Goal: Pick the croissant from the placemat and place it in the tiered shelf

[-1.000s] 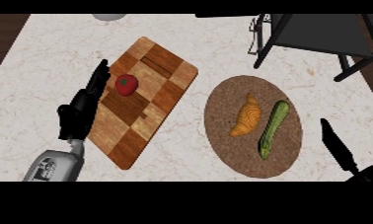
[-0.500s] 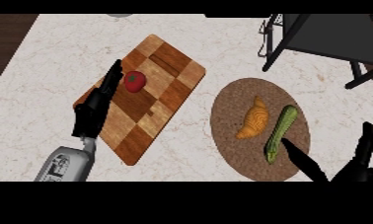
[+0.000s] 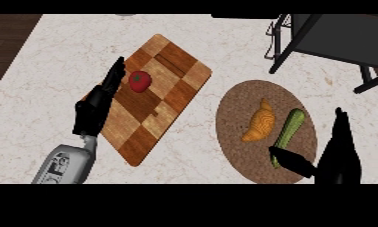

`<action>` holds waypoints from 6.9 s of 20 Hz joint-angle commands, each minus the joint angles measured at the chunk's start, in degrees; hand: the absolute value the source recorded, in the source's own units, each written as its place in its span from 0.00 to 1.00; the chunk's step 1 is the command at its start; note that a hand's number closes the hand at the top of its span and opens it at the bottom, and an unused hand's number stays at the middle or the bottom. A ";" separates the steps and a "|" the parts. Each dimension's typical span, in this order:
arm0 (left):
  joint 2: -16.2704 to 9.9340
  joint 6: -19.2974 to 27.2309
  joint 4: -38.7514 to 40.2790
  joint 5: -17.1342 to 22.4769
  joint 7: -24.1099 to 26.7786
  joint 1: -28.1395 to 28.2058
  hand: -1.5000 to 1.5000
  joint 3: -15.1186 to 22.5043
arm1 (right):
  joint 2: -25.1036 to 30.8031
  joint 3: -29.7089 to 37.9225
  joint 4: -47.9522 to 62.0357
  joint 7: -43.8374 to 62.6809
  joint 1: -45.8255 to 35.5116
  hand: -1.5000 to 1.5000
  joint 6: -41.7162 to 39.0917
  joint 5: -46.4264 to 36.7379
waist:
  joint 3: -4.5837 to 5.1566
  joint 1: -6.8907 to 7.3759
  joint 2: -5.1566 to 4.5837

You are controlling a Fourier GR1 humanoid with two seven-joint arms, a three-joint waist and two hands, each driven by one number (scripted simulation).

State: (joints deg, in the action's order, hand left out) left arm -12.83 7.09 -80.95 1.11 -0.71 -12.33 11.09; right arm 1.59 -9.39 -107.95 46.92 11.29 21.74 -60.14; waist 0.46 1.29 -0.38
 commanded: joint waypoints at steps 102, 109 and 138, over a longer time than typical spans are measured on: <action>3.88 -5.20 -0.63 -4.59 0.80 2.06 0.50 -6.61 | -1.59 -16.49 34.95 7.55 -40.59 1.00 -12.96 12.08 | -0.47 -1.00 0.38; 5.30 -4.06 0.35 -5.59 -2.19 -0.98 0.50 -6.00 | -1.59 -19.35 22.42 10.01 -41.48 1.00 -0.23 9.87 | -0.46 -1.61 0.54; 6.16 -5.46 0.39 -6.67 0.87 1.99 0.50 -6.99 | 7.83 10.45 10.84 14.83 -64.61 1.00 -25.35 -11.78 | -0.44 -1.24 0.39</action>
State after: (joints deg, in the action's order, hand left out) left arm -6.41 2.55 -82.13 -5.99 -1.22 -10.21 4.85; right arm 6.85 -3.86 -98.97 60.52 -50.25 -1.01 -72.66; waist 0.04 0.07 0.08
